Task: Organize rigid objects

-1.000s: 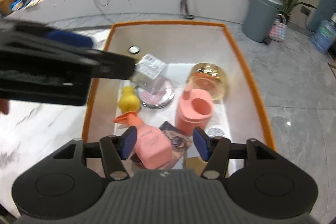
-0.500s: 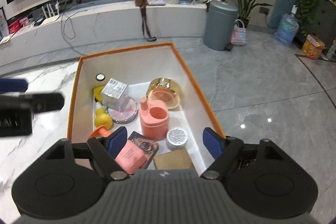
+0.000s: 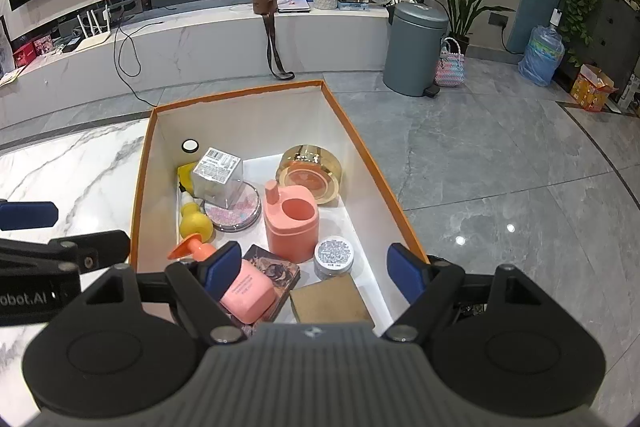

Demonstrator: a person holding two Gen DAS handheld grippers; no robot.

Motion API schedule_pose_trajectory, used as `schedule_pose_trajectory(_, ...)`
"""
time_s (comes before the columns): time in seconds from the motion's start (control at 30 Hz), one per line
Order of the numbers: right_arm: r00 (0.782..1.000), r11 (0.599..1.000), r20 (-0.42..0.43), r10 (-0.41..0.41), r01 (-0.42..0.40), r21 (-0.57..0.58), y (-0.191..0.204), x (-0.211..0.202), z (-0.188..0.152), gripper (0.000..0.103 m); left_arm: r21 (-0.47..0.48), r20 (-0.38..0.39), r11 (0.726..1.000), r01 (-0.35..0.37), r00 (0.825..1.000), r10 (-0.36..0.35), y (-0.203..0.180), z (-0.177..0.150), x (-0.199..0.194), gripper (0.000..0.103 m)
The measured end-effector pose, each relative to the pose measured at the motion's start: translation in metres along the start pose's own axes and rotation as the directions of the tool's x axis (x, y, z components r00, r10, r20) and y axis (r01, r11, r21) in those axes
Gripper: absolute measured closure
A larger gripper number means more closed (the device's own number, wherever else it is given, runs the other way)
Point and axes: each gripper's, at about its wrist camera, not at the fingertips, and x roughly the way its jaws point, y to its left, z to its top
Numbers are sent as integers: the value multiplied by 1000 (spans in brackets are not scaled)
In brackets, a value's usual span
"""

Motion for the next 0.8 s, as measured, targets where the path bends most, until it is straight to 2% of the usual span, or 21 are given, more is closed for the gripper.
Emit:
schedule_pose_trajectory(0.07, 1000, 1000, -2, -1, 1, -4, 1, 1, 0, 18, 3, 3, 1000, 0, 1000, 0, -3, -1, -1, 3)
schedule_pose_trajectory(0.8, 1000, 1000, -3, -15, 15, -19, -2, 3, -2, 18, -7, -1, 1000, -4, 1000, 4, -9, -5, -1, 3)
